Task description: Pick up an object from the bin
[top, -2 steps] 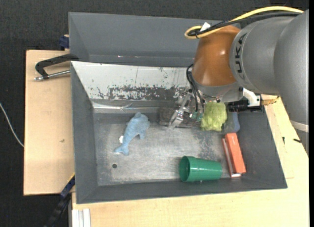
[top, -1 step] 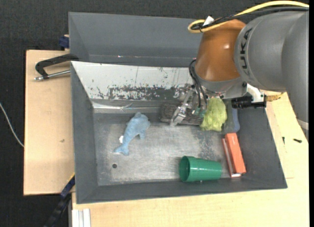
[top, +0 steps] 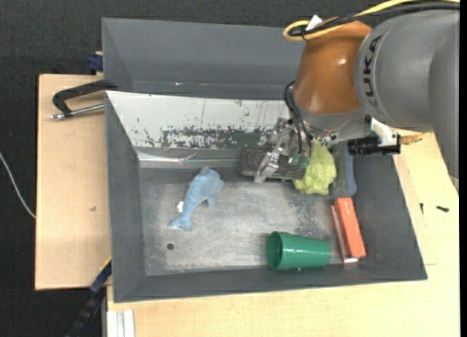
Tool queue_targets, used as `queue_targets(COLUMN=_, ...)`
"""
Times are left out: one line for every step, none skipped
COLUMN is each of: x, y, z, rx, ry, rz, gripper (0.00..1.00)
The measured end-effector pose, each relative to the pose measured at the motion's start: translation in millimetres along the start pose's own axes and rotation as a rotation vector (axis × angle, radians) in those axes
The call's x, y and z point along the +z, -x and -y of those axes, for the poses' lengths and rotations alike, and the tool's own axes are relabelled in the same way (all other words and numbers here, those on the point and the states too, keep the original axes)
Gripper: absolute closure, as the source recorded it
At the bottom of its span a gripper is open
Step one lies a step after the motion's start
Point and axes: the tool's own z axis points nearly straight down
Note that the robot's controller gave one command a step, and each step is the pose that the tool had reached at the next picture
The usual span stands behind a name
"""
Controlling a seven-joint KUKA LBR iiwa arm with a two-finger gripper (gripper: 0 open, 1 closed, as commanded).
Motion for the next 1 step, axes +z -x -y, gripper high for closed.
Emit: queue_targets(x=-13.1, y=0.2, z=-0.3, rx=0.000, ry=0.001, rz=0.002, gripper=1.00)
